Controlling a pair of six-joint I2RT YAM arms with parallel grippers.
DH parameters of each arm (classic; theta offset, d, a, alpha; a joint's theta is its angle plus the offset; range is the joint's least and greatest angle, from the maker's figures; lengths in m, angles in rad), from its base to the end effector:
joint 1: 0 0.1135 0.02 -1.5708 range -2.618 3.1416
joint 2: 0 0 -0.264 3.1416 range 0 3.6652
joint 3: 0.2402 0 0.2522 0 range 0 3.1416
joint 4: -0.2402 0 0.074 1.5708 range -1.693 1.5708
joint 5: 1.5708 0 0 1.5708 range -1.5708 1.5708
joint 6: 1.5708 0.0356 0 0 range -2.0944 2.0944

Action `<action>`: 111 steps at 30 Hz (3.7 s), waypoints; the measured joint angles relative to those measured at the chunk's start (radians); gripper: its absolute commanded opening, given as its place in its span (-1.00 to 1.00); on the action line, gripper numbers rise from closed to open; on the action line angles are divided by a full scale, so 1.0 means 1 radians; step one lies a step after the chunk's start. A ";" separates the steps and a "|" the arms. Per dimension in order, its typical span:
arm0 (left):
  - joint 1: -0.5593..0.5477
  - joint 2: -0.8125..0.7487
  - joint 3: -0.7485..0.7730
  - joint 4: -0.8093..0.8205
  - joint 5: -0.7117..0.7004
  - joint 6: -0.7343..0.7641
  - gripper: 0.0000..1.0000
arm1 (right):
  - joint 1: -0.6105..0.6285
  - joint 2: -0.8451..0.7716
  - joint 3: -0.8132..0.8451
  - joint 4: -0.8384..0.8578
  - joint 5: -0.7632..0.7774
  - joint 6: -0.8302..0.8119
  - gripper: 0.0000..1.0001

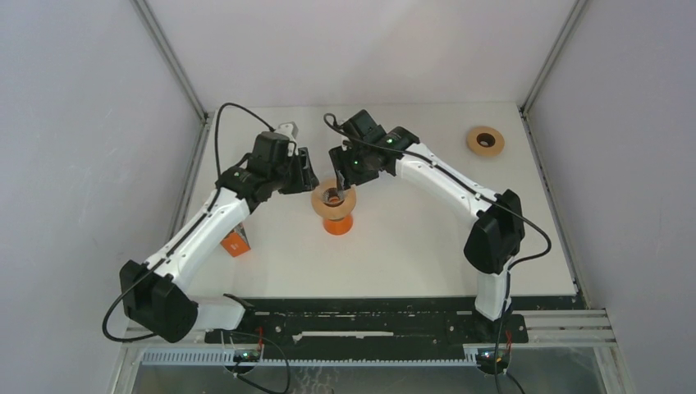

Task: Place the coffee filter in the dripper
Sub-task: Place the coffee dripper in the dripper holder, then adjust the coffee filter holder at the center of the board.

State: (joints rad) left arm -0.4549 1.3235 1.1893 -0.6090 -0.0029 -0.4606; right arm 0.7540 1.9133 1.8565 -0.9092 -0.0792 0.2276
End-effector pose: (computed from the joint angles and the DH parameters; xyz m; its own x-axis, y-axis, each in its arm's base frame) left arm 0.2577 -0.1259 0.3220 -0.7389 -0.1334 -0.6604 0.1217 0.9377 -0.3255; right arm 0.3034 0.2888 0.3181 -0.7456 -0.3916 -0.5392 -0.5614 0.8050 0.1917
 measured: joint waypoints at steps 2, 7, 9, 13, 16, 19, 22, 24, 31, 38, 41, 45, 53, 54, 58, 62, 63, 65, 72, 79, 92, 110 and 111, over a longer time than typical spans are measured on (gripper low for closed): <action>0.003 -0.032 0.000 0.000 -0.014 -0.001 0.20 | 0.000 -0.026 0.000 0.000 -0.001 -0.002 0.34; 0.018 -0.121 -0.003 0.000 -0.051 -0.002 0.32 | 0.000 -0.111 -0.014 0.026 -0.004 -0.003 0.53; 0.027 -0.163 -0.007 0.002 -0.076 -0.002 0.35 | 0.000 -0.166 -0.051 0.058 -0.004 -0.003 0.62; 0.065 -0.232 -0.045 0.000 -0.117 -0.002 0.36 | -0.001 -0.286 -0.171 0.125 0.003 -0.007 0.70; 0.108 -0.260 -0.085 -0.008 -0.140 -0.002 0.36 | -0.004 -0.386 -0.283 0.170 0.019 -0.015 0.72; 0.147 -0.270 -0.116 -0.031 -0.167 -0.001 0.37 | -0.013 -0.472 -0.388 0.209 0.034 -0.022 0.73; 0.186 -0.280 -0.142 -0.053 -0.195 0.000 0.37 | -0.024 -0.554 -0.485 0.236 0.047 -0.026 0.74; 0.217 -0.291 -0.159 -0.068 -0.212 0.003 0.36 | -0.034 -0.612 -0.546 0.246 0.060 -0.032 0.74; 0.336 -0.332 -0.204 -0.105 -0.266 0.028 0.32 | -0.066 -0.812 -0.697 0.253 0.130 -0.056 0.75; 0.444 -0.289 -0.221 -0.105 -0.263 0.054 0.19 | -0.078 -0.976 -0.791 0.251 0.200 -0.072 0.79; 0.477 -0.233 -0.221 -0.098 -0.255 0.066 0.12 | -0.080 -1.046 -0.835 0.252 0.235 -0.078 0.80; 0.512 -0.143 -0.220 -0.088 -0.248 0.082 -0.04 | -0.084 -1.109 -0.876 0.253 0.274 -0.089 0.80; 0.547 -0.002 -0.199 -0.088 -0.237 0.122 -0.53 | -0.087 -1.139 -0.912 0.256 0.319 -0.097 0.81; 0.547 0.010 -0.190 -0.089 -0.234 0.130 -0.57 | -0.087 -1.138 -0.914 0.256 0.320 -0.097 0.81; 0.547 0.039 -0.156 -0.088 -0.224 0.158 -0.68 | -0.088 -1.133 -0.914 0.264 0.321 -0.097 0.81; 0.542 0.040 -0.153 -0.089 -0.217 0.187 -0.77 | -0.097 -1.126 -0.914 0.270 0.320 -0.097 0.81; 0.539 0.040 -0.153 -0.089 -0.213 0.197 -0.79 | -0.100 -1.123 -0.914 0.271 0.317 -0.097 0.81; 0.528 0.040 -0.153 -0.089 -0.207 0.211 -0.82 | -0.105 -1.118 -0.914 0.272 0.313 -0.099 0.81; 0.491 0.040 -0.153 -0.089 -0.182 0.270 -0.90 | -0.117 -1.109 -0.914 0.275 0.305 -0.100 0.81; 0.476 0.040 -0.153 -0.089 -0.174 0.296 -0.72 | -0.126 -1.096 -0.914 0.281 0.293 -0.100 0.81; 0.467 -0.041 -0.109 -0.163 -0.197 0.303 -0.29 | -0.133 -1.091 -0.914 0.285 0.279 -0.100 0.82; 0.477 -0.148 -0.081 -0.285 -0.316 0.250 -0.48 | -0.133 -1.085 -0.914 0.285 0.276 -0.100 0.81; 0.477 -0.145 -0.081 -0.286 -0.316 0.250 -0.49 | -0.133 -1.084 -0.914 0.285 0.275 -0.100 0.81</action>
State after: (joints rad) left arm 0.0223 1.1782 1.1080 -0.8948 -0.3187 -0.2108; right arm 0.6212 0.8295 0.9428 -0.6239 0.1963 0.1280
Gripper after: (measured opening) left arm 0.274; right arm 0.906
